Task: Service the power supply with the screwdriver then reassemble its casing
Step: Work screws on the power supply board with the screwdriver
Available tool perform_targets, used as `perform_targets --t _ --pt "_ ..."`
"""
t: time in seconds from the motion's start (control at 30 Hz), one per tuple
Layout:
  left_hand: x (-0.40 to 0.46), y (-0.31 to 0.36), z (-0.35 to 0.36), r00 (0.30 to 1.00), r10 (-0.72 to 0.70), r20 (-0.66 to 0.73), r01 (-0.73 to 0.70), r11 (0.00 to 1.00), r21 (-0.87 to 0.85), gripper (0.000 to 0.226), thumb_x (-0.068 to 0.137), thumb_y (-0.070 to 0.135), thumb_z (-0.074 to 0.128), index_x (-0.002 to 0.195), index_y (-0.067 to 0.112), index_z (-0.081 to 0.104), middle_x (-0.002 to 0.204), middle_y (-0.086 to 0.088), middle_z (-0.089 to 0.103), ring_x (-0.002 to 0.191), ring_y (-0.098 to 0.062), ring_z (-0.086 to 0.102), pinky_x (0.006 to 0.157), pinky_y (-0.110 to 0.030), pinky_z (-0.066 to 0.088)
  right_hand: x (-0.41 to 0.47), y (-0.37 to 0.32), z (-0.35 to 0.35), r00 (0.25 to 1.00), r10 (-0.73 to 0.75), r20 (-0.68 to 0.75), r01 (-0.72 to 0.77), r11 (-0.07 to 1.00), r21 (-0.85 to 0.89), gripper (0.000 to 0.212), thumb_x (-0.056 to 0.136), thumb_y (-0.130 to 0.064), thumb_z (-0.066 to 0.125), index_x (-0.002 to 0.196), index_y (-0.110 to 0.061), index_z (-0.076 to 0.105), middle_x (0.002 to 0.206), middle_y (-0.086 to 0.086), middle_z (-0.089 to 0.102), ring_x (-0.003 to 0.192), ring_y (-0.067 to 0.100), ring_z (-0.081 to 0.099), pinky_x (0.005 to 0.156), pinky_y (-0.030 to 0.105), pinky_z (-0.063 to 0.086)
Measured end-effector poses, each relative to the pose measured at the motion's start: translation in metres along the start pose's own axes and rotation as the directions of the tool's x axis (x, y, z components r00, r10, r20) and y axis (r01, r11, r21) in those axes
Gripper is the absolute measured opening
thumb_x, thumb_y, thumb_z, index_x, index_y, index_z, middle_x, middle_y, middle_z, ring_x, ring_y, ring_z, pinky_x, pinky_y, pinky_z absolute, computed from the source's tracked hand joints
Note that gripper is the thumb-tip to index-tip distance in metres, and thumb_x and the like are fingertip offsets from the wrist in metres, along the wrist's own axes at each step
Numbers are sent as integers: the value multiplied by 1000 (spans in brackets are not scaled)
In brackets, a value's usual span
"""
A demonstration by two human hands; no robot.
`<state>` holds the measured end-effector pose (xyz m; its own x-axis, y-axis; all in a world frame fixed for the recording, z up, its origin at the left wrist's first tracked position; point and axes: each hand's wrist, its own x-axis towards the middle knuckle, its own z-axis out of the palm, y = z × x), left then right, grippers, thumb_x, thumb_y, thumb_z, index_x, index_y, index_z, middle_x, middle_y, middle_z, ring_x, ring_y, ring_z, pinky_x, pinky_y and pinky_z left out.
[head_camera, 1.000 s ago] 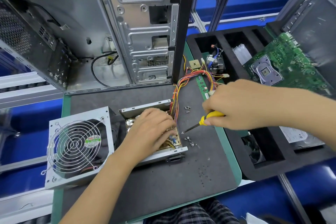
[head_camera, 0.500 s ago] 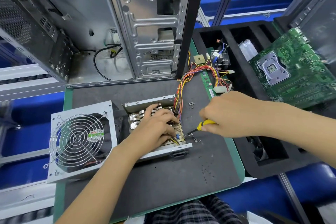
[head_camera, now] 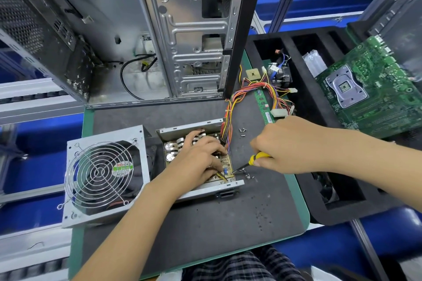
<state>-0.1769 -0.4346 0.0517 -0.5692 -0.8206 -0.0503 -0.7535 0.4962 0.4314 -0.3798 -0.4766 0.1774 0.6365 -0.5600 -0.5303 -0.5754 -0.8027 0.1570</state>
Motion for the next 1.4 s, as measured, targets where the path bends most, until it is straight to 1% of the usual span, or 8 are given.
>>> perform_targets --t 0.17,0.6,0.7,0.93,1.07,1.2,1.3,1.4 --pt "0 -1 1 1000 0 10 0 1000 13 11 84 24 72 93 29 78 127 11 60 130 -17 42 115 -44 2 2 0 2 1000 -5 0 5 1000 -14 46 96 -45 39 61 -19 23 61 -2 28 52 22 31 46 28 25" --pt "0 1 -1 1000 -2 5 2 1000 8 11 80 19 76 88 26 78 124 8 62 126 -20 47 115 -49 9 6 -1 3 999 -31 -10 31 999 -43 46 96 -44 38 61 -19 22 62 -2 27 61 28 38 45 28 21" --pt "0 1 -2 1000 -4 11 4 1000 4 11 81 20 75 90 27 78 125 8 61 127 -20 46 115 -48 7 7 -3 2 999 -33 -5 33 999 -24 45 96 -43 39 62 -19 22 62 -2 26 63 28 39 50 29 27" --pt "0 4 -3 998 -17 56 15 999 41 14 89 34 65 98 31 75 131 16 53 131 -9 35 117 -40 -2 10 -6 -3 999 -43 -12 43 999 -1 44 96 -41 41 63 -19 22 63 -2 27 65 28 41 53 30 30" --pt "15 11 -9 999 29 -22 -28 997 70 13 87 33 67 97 27 74 112 10 60 114 -14 47 109 -31 12 12 -7 -6 999 -42 -5 42 999 -1 44 96 -40 42 63 -19 22 63 -2 27 64 27 40 51 30 27" --pt "41 19 -11 989 43 144 -56 995 86 19 87 23 67 105 24 70 110 4 60 109 -17 46 95 -28 28 14 -8 -8 1000 -28 2 28 1000 2 44 95 -40 43 62 -19 23 65 -1 31 65 26 40 50 29 26" --pt "48 22 -6 973 36 229 -48 998 48 10 84 18 71 93 19 72 111 -1 60 107 -20 51 89 -27 33 16 -10 -9 999 -36 -4 37 999 36 29 95 -41 45 78 -18 45 87 4 52 75 28 52 58 31 31" --pt "49 23 -2 967 21 252 -52 992 117 16 85 26 71 99 18 70 113 -2 58 107 -22 51 91 -28 34 18 -12 -11 999 -50 -22 50 999 4 31 94 -45 48 103 -17 59 104 5 58 92 31 61 61 31 34"
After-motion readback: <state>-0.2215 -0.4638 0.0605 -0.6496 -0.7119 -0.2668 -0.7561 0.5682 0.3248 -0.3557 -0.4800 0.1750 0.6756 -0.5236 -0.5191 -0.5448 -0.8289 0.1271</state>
